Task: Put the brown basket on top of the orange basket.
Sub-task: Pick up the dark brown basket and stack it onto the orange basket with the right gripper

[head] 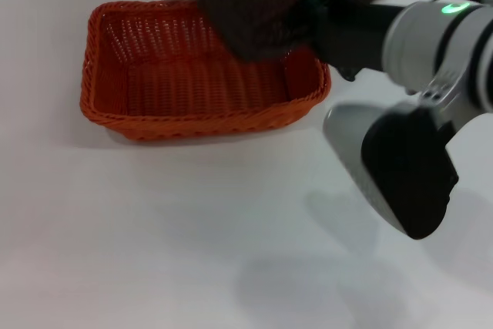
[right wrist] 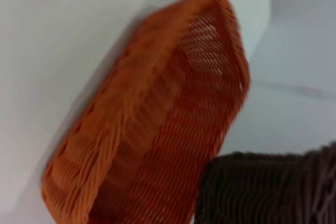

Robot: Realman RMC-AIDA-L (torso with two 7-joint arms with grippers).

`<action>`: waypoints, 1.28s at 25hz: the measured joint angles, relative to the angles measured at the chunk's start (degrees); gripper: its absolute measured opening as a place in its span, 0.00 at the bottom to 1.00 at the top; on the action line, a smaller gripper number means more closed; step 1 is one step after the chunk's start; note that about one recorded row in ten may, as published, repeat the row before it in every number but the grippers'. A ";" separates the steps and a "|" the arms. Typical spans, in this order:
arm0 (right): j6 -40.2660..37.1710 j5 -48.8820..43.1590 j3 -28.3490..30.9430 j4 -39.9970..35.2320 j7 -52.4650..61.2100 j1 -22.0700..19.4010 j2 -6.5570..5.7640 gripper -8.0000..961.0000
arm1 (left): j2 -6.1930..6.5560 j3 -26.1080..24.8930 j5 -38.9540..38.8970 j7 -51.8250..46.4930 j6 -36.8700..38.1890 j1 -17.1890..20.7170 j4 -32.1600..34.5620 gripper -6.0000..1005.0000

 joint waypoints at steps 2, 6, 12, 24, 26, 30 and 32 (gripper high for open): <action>3.25 0.00 -0.81 1.75 -5.42 -0.29 -0.01 0.22 | -0.01 0.00 -0.01 -0.11 -0.09 -0.03 0.00 0.81; 9.98 0.00 -2.24 4.27 -12.25 -1.96 -0.02 0.22 | -0.08 0.00 0.00 -0.41 -0.16 -0.06 0.00 0.81; 17.12 -0.01 -2.40 5.73 -20.03 -5.34 0.10 0.22 | -0.47 0.00 -0.01 -0.57 -0.28 0.00 0.01 0.81; 17.52 -0.01 -0.50 9.17 -20.22 -5.95 0.01 0.22 | -0.74 0.26 -0.01 -1.78 -0.30 0.12 0.21 0.81; 17.61 -0.01 0.24 9.85 -20.04 -6.19 0.01 0.22 | -0.74 0.13 -0.01 -2.23 -0.37 0.14 0.22 0.81; 24.22 0.11 -0.25 13.19 -18.27 -8.41 0.15 0.22 | -0.71 0.02 0.00 -3.03 -1.01 -0.15 0.12 0.81; 30.85 0.09 -1.05 16.24 -18.10 -9.77 -0.01 0.22 | -0.67 0.11 0.09 -3.17 -1.79 -0.33 0.25 0.81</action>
